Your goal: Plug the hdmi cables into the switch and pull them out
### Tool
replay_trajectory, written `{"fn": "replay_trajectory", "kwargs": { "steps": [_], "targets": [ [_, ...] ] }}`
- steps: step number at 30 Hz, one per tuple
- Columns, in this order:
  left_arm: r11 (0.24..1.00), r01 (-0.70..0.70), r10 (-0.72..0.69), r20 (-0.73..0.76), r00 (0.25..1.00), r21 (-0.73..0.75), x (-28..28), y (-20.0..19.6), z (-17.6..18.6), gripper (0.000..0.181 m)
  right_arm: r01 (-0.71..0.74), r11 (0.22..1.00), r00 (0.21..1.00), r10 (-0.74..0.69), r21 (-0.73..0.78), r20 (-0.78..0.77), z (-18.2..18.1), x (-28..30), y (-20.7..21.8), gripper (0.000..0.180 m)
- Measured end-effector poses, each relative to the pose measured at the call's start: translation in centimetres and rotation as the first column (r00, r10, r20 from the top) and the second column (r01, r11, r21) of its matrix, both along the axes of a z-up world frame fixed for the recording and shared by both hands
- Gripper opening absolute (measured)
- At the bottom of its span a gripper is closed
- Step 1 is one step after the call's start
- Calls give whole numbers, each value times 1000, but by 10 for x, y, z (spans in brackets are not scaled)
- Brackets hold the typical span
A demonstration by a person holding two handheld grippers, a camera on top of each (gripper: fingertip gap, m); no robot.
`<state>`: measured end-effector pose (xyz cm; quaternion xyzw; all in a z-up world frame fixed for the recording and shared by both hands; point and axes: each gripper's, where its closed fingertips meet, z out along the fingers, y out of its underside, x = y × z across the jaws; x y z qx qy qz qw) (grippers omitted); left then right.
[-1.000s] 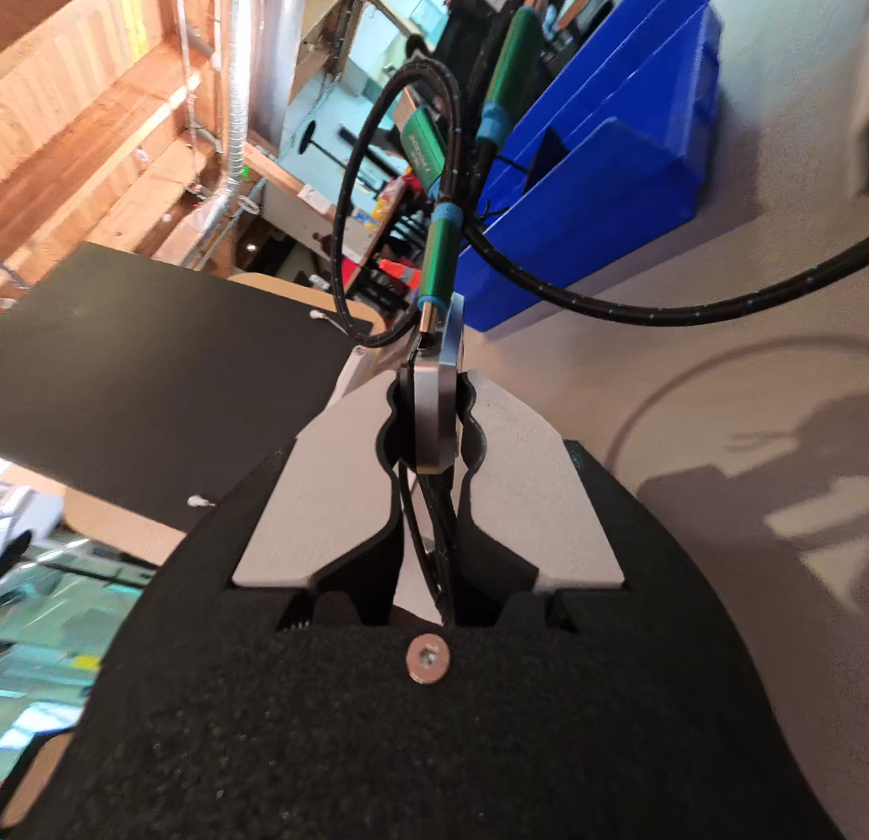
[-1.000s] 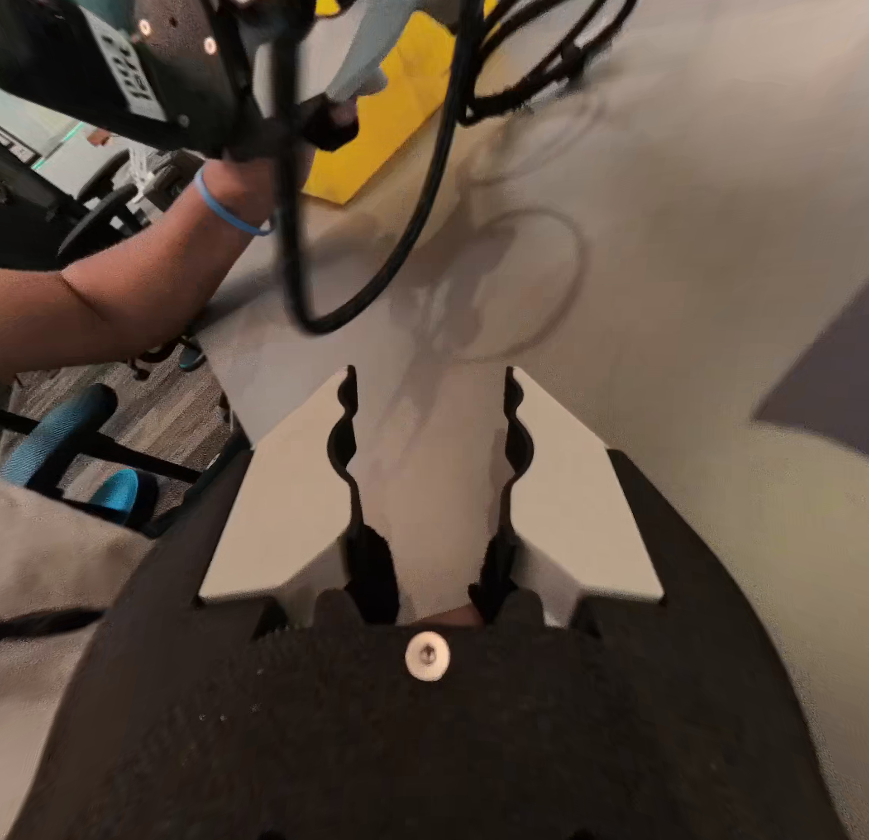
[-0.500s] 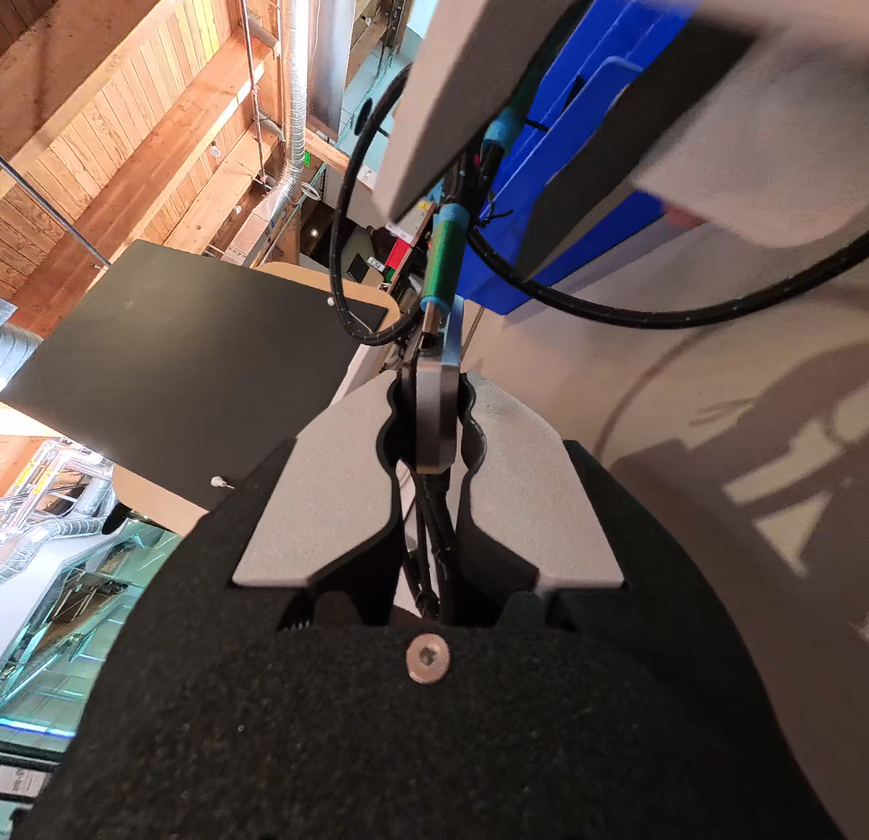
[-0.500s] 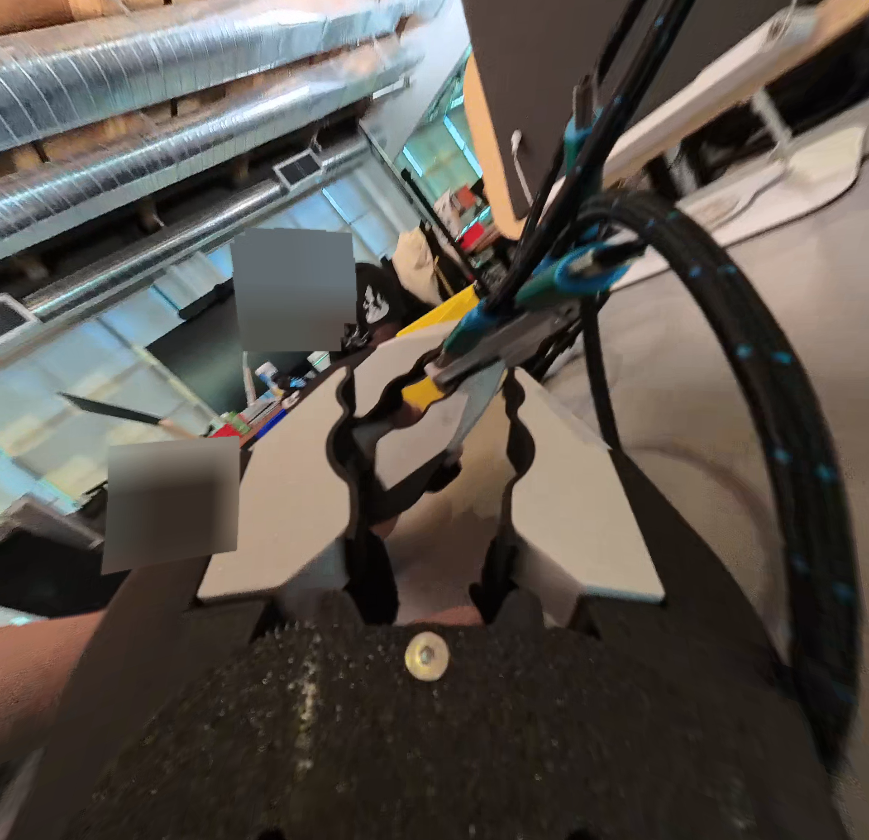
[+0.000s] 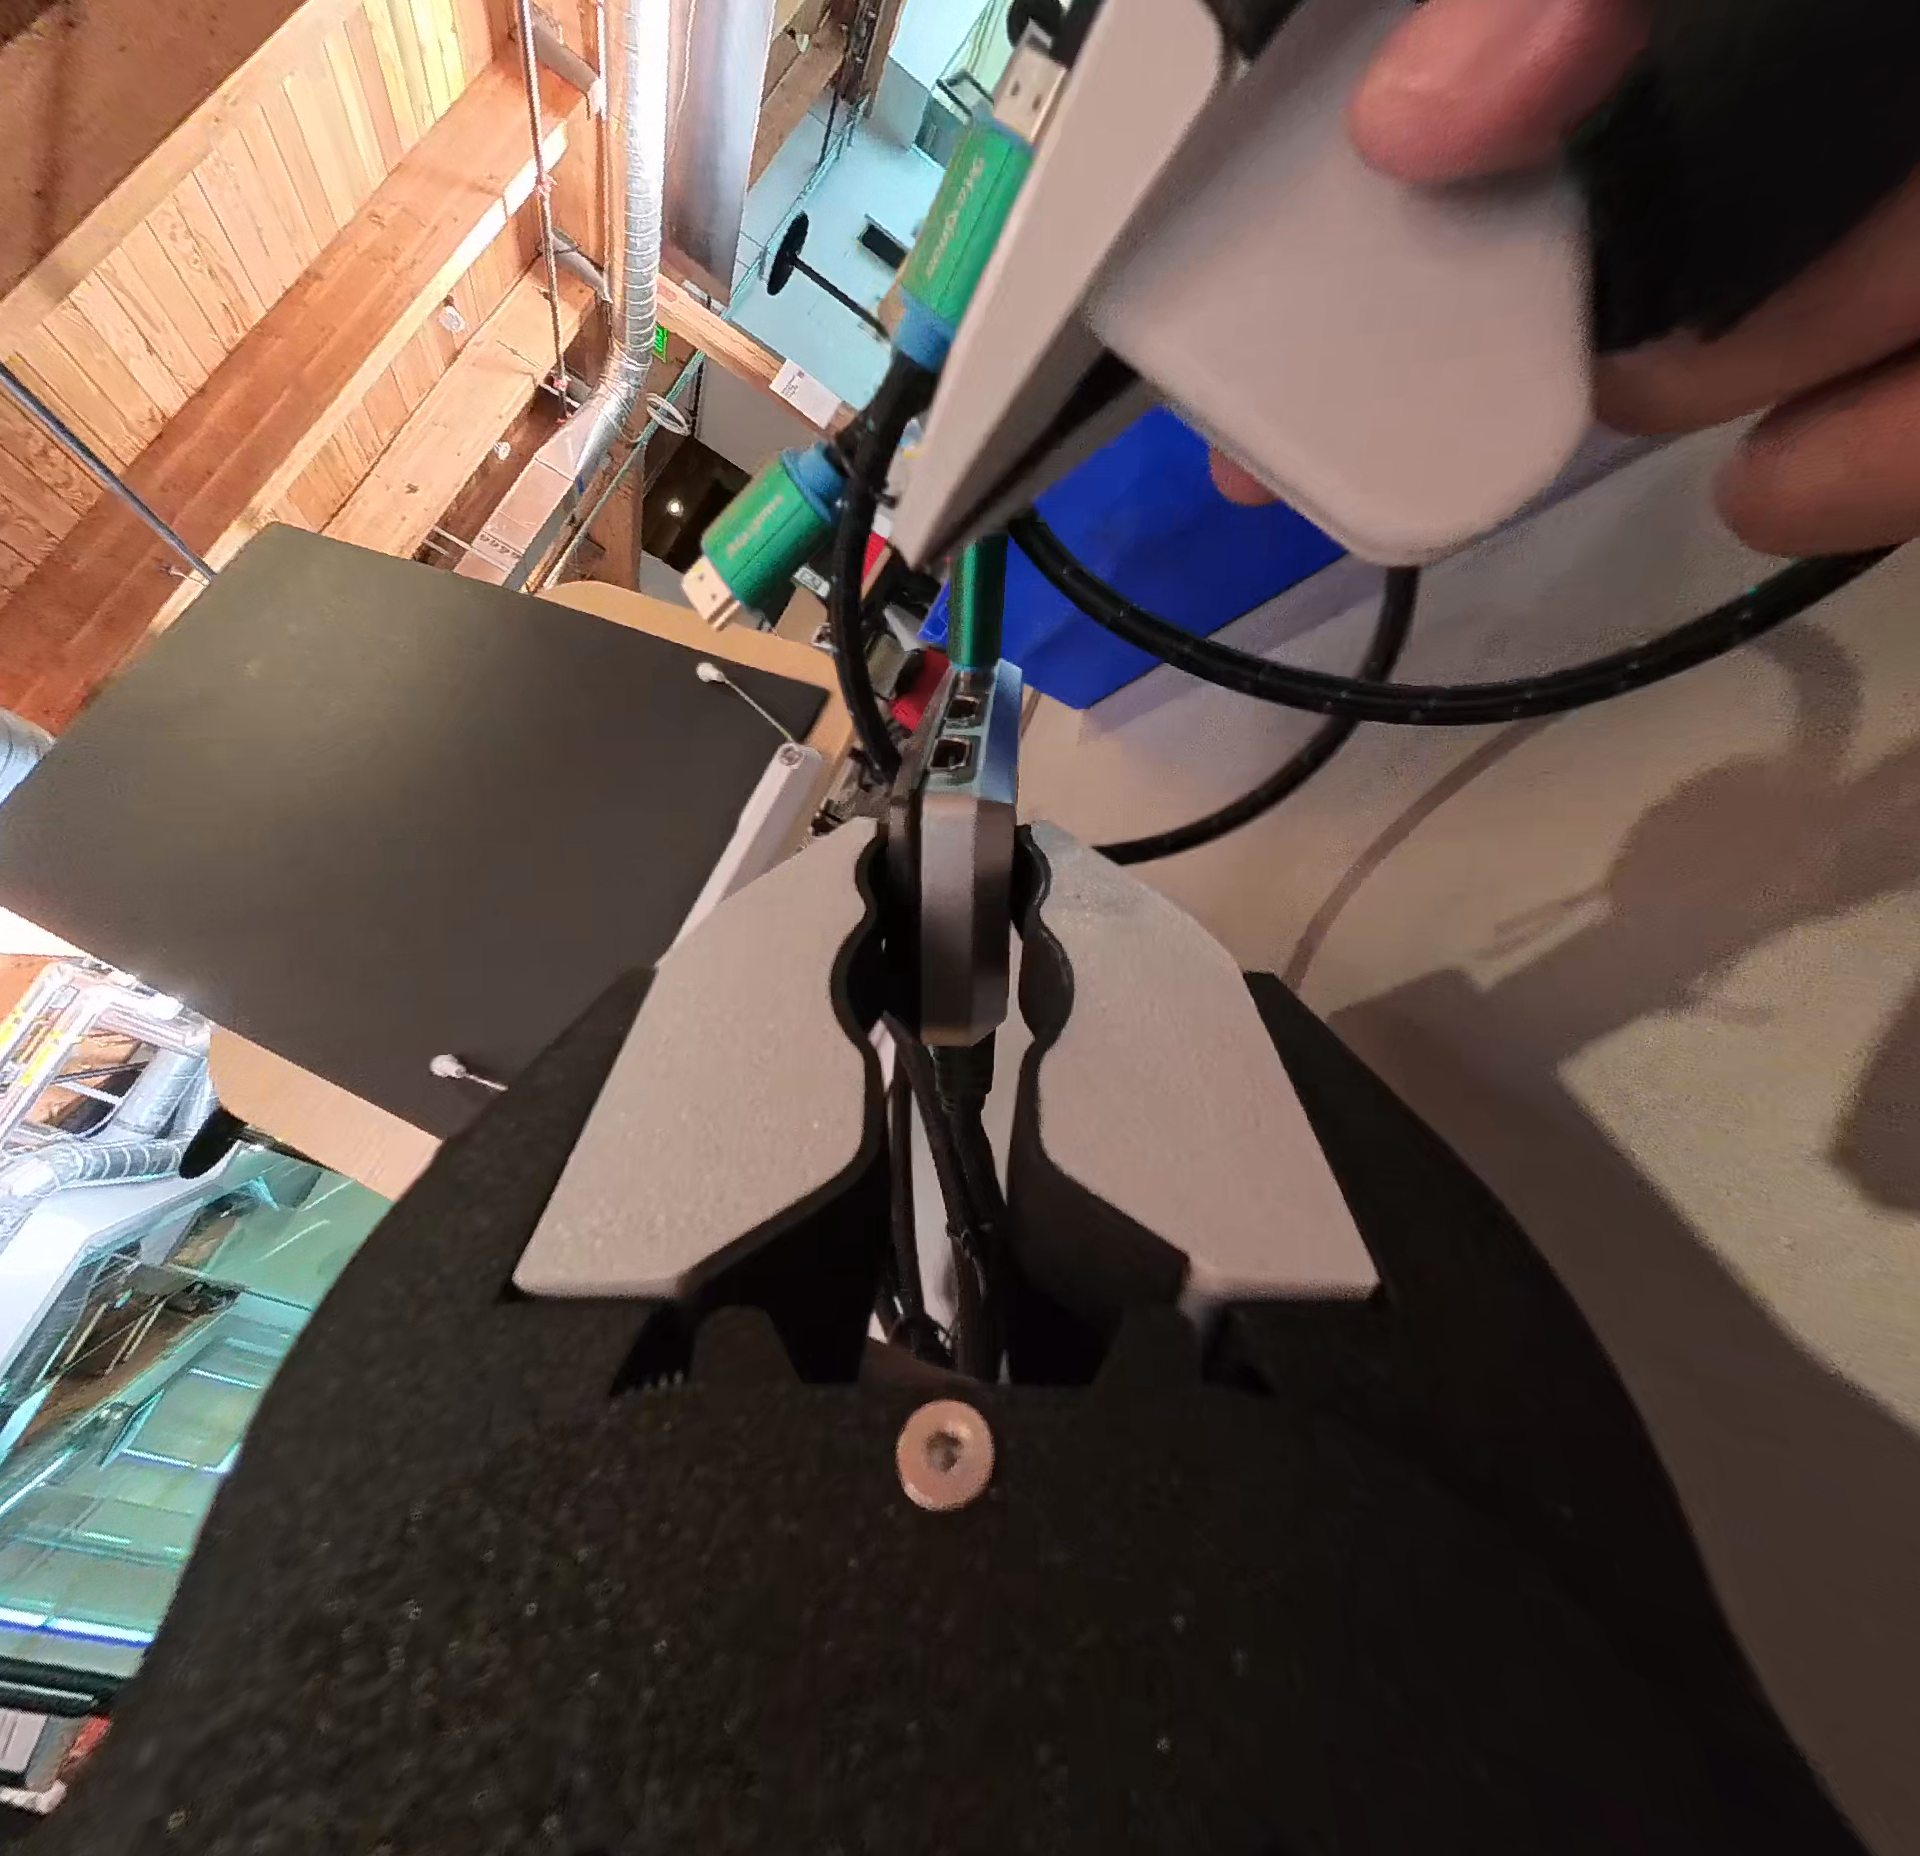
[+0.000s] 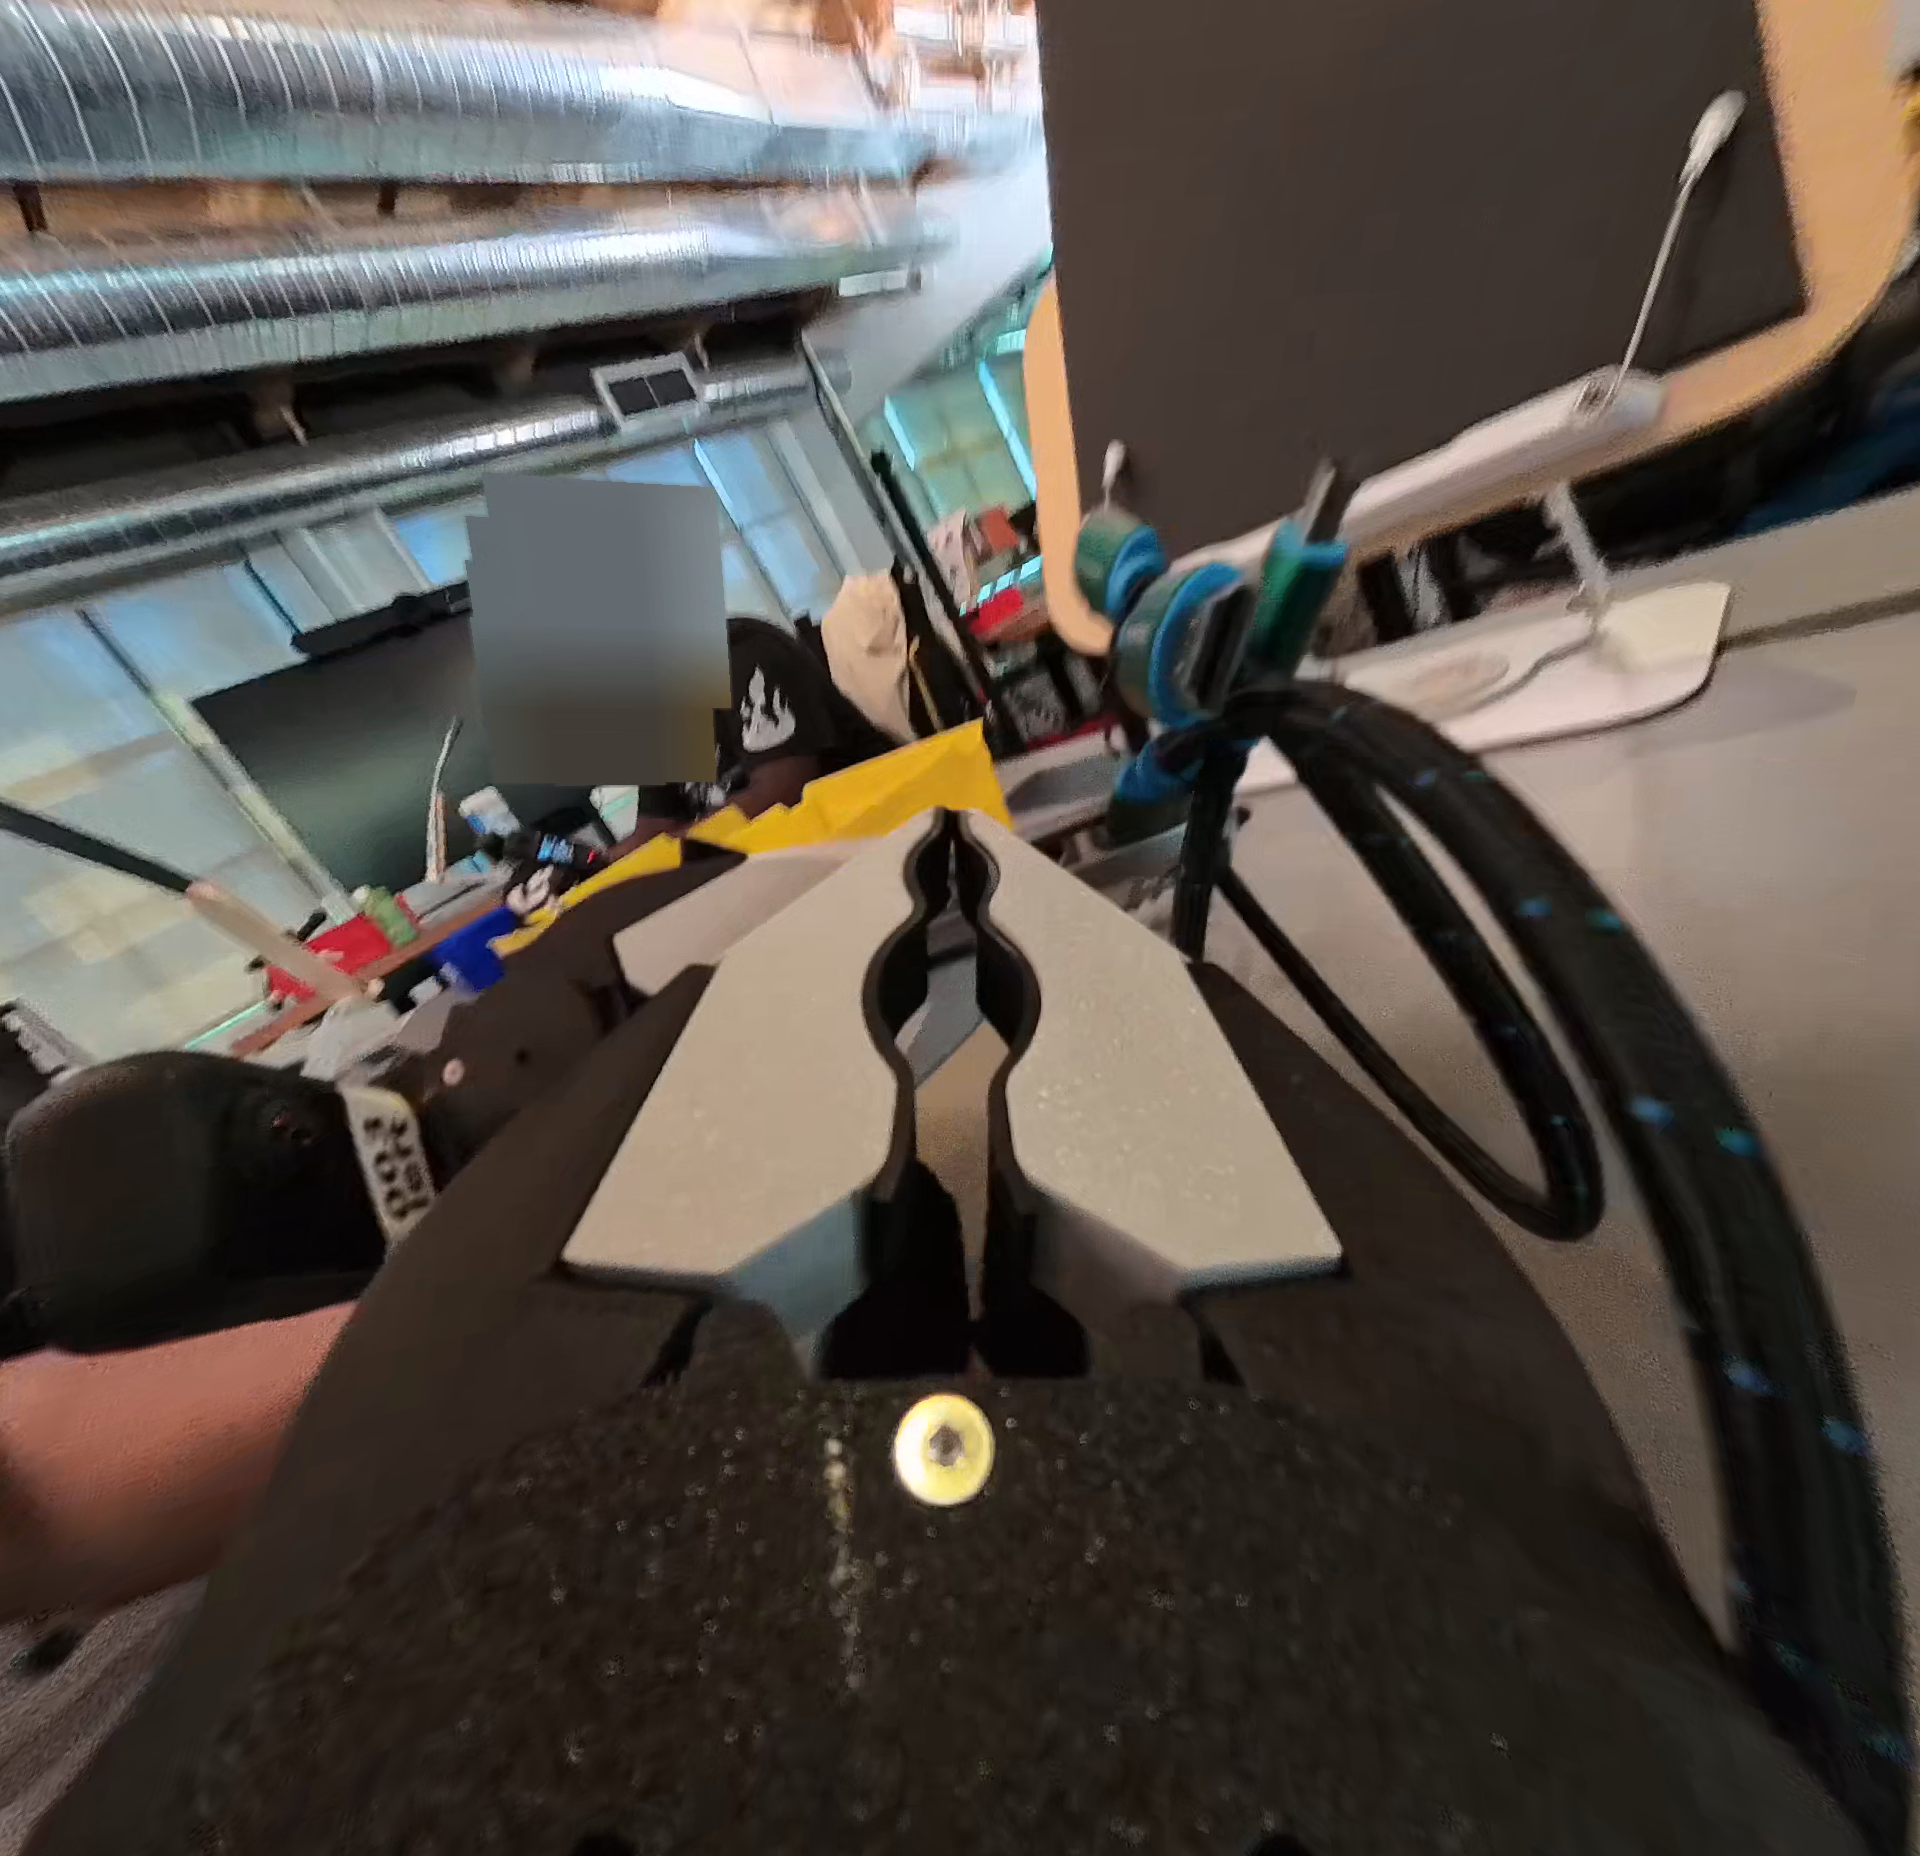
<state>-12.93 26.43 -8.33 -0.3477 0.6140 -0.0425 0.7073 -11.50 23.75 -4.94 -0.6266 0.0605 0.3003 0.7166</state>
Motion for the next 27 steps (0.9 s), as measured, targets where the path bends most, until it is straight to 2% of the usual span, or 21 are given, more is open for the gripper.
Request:
{"fn": "replay_trajectory", "kwargs": {
  "steps": [2, 4, 6, 8, 10, 12, 14, 15, 17, 21, 24, 27],
  "targets": [
    [1000, -10, 9, -37, 999, -5, 0, 3, -7, 21, -127, 990, 991, 123, -67, -52, -7, -16, -8, 8],
    [1000, -23, 21, -93, 995, -19, -3, 8, -19, 21, -280, 956, 956, 268, -87, -123, 2, -36, -31, 16],
    [999, -40, 37, -129, 991, -19, -6, 14, -28, 21, -374, 925, 927, 370, -70, -68, 21, -52, -61, 25],
    [998, -46, 42, -129, 991, -30, -7, 19, -30, 21, -353, 932, 930, 359, -87, 78, 32, -47, -81, 29],
    [998, -54, 49, -127, 991, -33, -8, 21, -29, 21, -232, 963, 960, 250, -136, 130, 33, -10, -83, 31],
    [998, -57, 54, -130, 990, -22, -8, 21, -29, 21, -192, 962, 980, 200, -194, 20, 30, 28, -78, 39],
    [998, -61, 60, -130, 990, 0, -8, 21, -29, 21, -219, 941, 975, 201, -257, -96, 23, 50, -67, 60],
    [998, -62, 63, -131, 989, 9, -9, 21, -29, 22, -223, 931, 974, 204, -289, -95, 19, 55, -59, 69],
    [998, -60, 63, -134, 989, 25, -8, 19, -29, 22, -200, 907, 979, 204, -370, -30, 9, 61, -37, 74],
    [997, -58, 64, -142, 988, 45, -8, 18, -31, 22, -237, 853, 915, 357, -466, 188, 0, 49, 5, 69],
    [997, -56, 62, -143, 988, 44, -8, 17, -32, 21, -248, 807, 789, 489, -536, 371, -15, 37, 22, 53],
    [998, -54, 59, -143, 988, 43, -8, 17, -31, 21, -187, 807, 678, 519, -560, 521, -30, 34, 35, 46]
  ]
}}
